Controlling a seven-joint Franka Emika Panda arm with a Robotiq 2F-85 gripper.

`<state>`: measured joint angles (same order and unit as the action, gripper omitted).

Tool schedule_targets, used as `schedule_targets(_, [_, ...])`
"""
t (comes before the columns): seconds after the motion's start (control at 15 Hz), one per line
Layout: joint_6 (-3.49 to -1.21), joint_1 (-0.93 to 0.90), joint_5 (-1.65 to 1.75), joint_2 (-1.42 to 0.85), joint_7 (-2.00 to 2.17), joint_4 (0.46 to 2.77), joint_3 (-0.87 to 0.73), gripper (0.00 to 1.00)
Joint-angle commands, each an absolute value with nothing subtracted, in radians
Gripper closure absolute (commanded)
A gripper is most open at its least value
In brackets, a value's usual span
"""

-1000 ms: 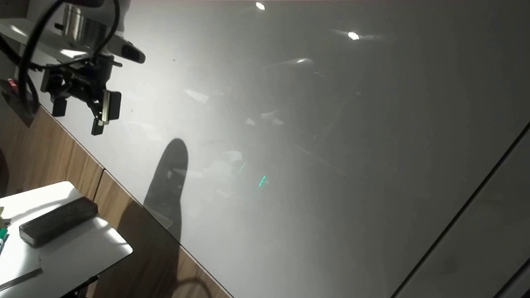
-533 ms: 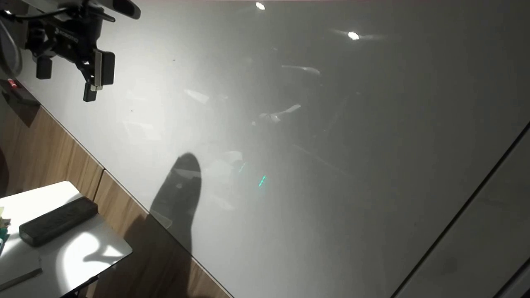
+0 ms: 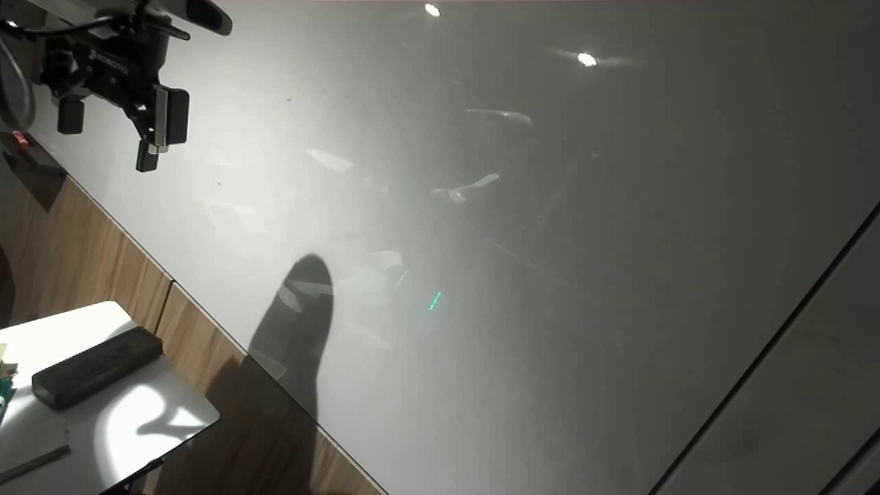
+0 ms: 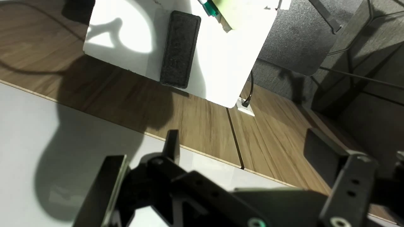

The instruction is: Erase the words on the whiteboard

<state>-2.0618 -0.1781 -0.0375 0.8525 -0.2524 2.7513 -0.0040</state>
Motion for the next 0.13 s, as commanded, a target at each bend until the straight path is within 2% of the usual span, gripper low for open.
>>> schedule_targets(0.0, [-2.059, -0.179, -0.037, 0.852, -0.252, 2.749, -0.004, 0.00])
schedule_targets(0.07, [-2.059, -0.179, -0.037, 0.852, -0.252, 2.749, -0.004, 0.00])
